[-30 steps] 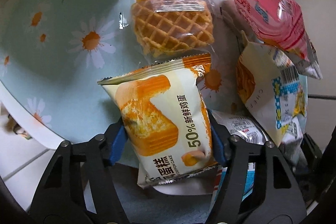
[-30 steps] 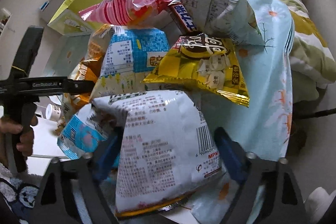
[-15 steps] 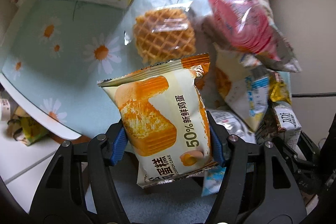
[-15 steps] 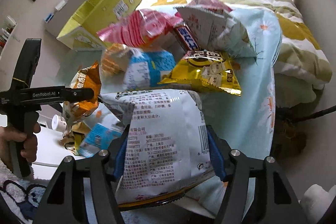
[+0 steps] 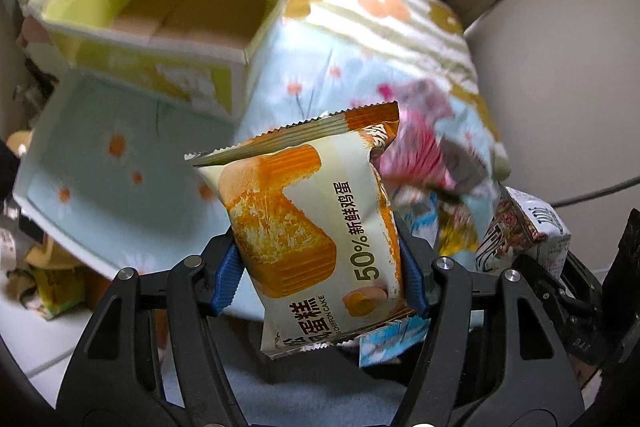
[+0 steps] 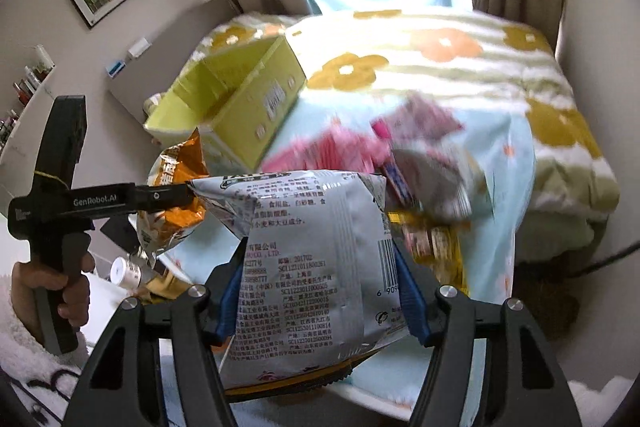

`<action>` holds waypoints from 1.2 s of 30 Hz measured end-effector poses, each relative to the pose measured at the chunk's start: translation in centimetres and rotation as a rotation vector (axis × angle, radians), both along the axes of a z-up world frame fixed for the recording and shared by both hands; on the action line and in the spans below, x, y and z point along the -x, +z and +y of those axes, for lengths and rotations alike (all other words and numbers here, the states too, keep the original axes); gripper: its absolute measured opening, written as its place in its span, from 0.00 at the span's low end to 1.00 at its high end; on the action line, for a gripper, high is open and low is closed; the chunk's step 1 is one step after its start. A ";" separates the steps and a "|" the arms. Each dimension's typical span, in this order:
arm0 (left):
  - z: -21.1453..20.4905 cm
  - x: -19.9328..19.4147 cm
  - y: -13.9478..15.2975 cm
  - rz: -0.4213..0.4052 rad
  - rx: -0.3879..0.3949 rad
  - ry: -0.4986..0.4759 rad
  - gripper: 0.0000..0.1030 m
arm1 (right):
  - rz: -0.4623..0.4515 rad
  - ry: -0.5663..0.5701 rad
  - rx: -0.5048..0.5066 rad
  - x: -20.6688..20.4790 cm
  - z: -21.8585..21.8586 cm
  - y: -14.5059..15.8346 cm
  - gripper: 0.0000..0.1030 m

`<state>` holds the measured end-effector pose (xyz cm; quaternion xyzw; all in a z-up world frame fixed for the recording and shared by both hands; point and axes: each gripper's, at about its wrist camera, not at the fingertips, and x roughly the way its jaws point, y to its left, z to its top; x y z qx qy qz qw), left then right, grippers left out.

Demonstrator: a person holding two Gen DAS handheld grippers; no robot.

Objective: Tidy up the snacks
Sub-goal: 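Carry both packets into the yellow box and open both tools to release them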

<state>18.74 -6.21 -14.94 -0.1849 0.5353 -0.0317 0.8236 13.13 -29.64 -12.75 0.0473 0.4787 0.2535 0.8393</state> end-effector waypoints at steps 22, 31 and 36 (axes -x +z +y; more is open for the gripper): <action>24.3 -17.7 3.4 -0.113 -0.118 -0.026 0.60 | -0.099 -0.068 -0.002 -15.8 24.2 4.6 0.59; 27.4 -21.1 -2.0 -0.019 -0.212 -0.139 0.60 | -0.038 -0.125 0.074 -18.2 30.3 0.7 0.59; 27.0 -21.0 -3.6 0.007 -0.204 -0.193 0.75 | -0.012 -0.153 0.134 -19.3 31.4 -0.9 0.59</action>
